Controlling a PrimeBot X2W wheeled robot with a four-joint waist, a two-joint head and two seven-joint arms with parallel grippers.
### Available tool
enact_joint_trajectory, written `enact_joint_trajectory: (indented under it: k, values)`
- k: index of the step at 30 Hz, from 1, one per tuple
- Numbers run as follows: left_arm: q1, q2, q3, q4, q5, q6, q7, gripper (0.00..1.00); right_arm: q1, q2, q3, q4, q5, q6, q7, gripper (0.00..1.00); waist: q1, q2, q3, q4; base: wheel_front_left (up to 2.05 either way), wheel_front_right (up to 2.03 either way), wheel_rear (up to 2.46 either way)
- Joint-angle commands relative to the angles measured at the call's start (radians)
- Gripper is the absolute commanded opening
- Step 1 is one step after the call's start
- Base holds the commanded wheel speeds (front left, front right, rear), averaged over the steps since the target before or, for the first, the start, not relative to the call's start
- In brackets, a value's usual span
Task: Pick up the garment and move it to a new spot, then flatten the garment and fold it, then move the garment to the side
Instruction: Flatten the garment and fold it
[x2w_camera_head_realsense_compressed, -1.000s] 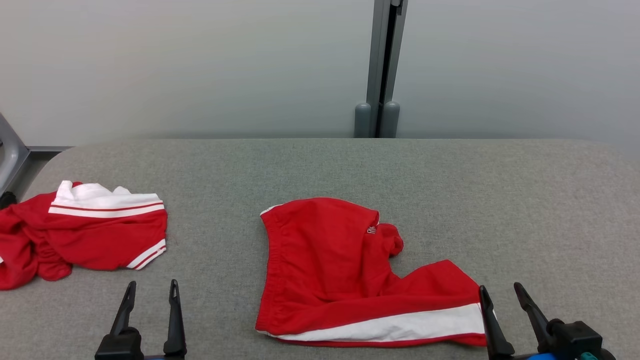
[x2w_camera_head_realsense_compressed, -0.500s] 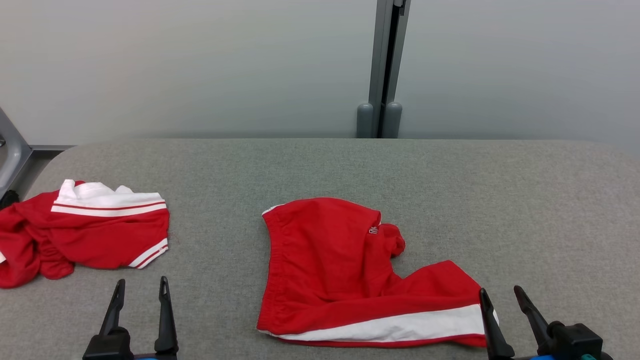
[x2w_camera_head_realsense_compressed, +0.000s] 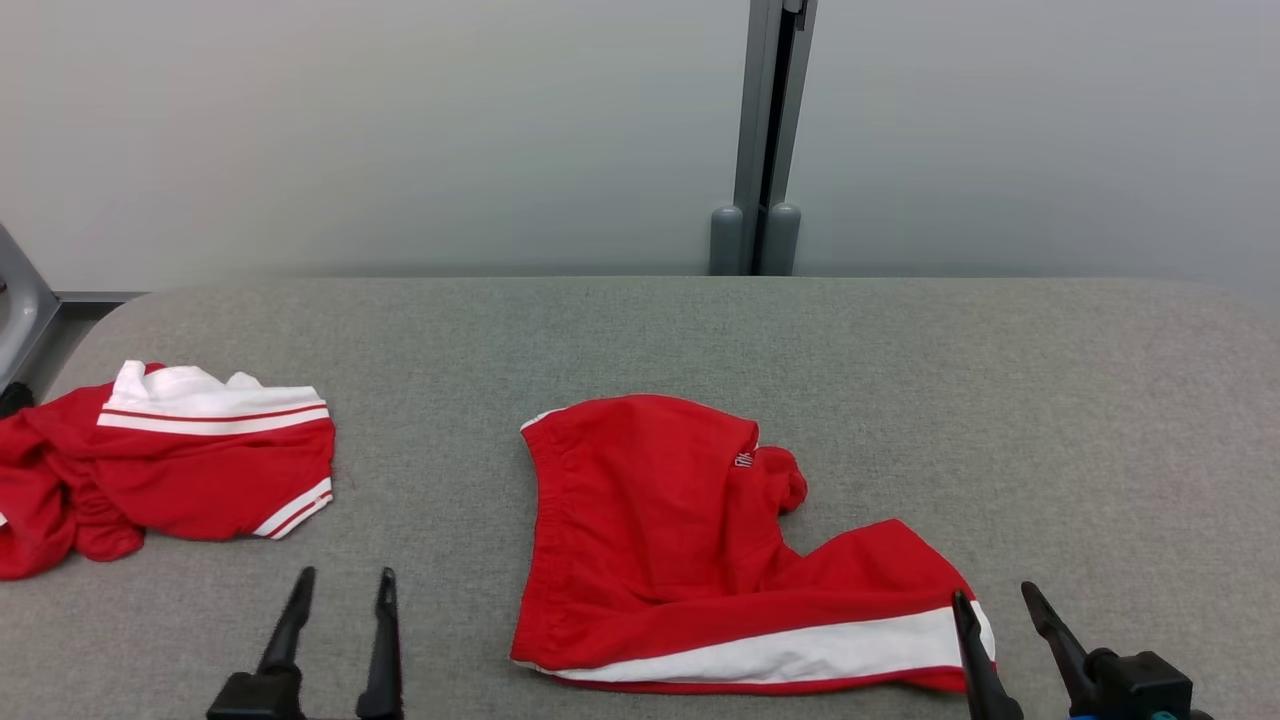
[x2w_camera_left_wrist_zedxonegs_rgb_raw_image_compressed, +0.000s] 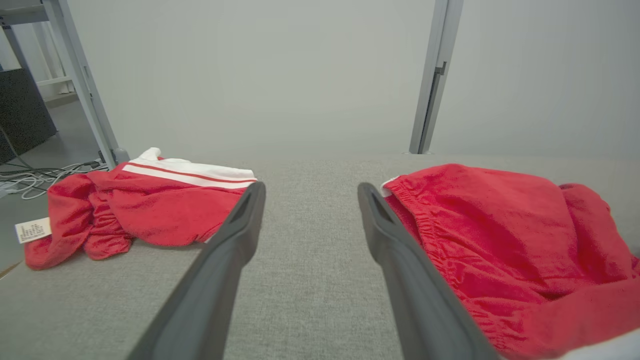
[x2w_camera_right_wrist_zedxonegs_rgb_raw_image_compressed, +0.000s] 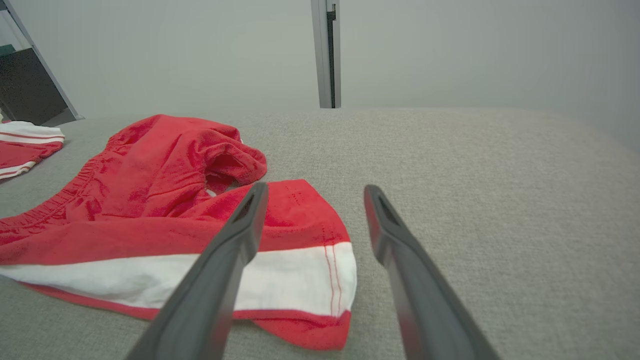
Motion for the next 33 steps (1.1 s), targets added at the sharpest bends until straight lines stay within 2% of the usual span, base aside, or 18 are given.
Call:
enact_joint_trajectory:
  k: [1,4,10,15,20,25,33]
  values:
    - [-0.016,0.016,-0.034,0.017,0.005,-0.012,-0.003,1.0,-0.013,-0.001,-0.002,0.014,-0.011,0.0,-0.003,1.0,0.0,0.0,0.002,-0.002,0.0,0.0,0.0]
    - [-0.028,0.047,-0.107,0.061,-0.011,-0.023,-0.003,1.0,-0.019,-0.001,-0.004,0.042,-0.022,0.001,-0.003,1.0,0.0,0.0,0.006,-0.01,0.0,0.0,0.0]
    - [-0.057,0.122,-0.317,0.153,-0.081,-0.023,-0.003,1.0,-0.04,-0.024,0.017,0.11,-0.014,0.001,-0.004,1.0,0.0,0.0,0.018,-0.028,0.0,0.0,0.0]
    - [-0.094,0.145,-0.437,0.249,-0.113,-0.023,-0.002,1.0,-0.063,-0.035,0.046,0.171,0.011,0.001,-0.004,1.0,0.0,0.0,0.029,-0.042,0.0,0.0,0.0]
    - [-0.136,0.155,-0.501,0.31,-0.126,-0.023,-0.003,1.0,-0.089,-0.04,0.077,0.213,0.019,0.0,-0.004,1.0,0.0,0.0,0.044,-0.048,0.0,0.0,0.0]
    - [-0.186,0.149,-0.505,0.368,-0.154,-0.023,-0.003,1.0,-0.121,-0.047,0.108,0.251,0.035,0.001,-0.003,1.0,0.0,0.0,0.056,-0.053,0.0,0.0,0.0]
    - [-0.239,0.16,-0.573,0.429,-0.19,-0.023,-0.003,1.0,-0.167,-0.063,0.16,0.291,0.078,0.001,-0.003,1.0,0.0,0.0,0.067,-0.059,0.0,0.0,0.0]
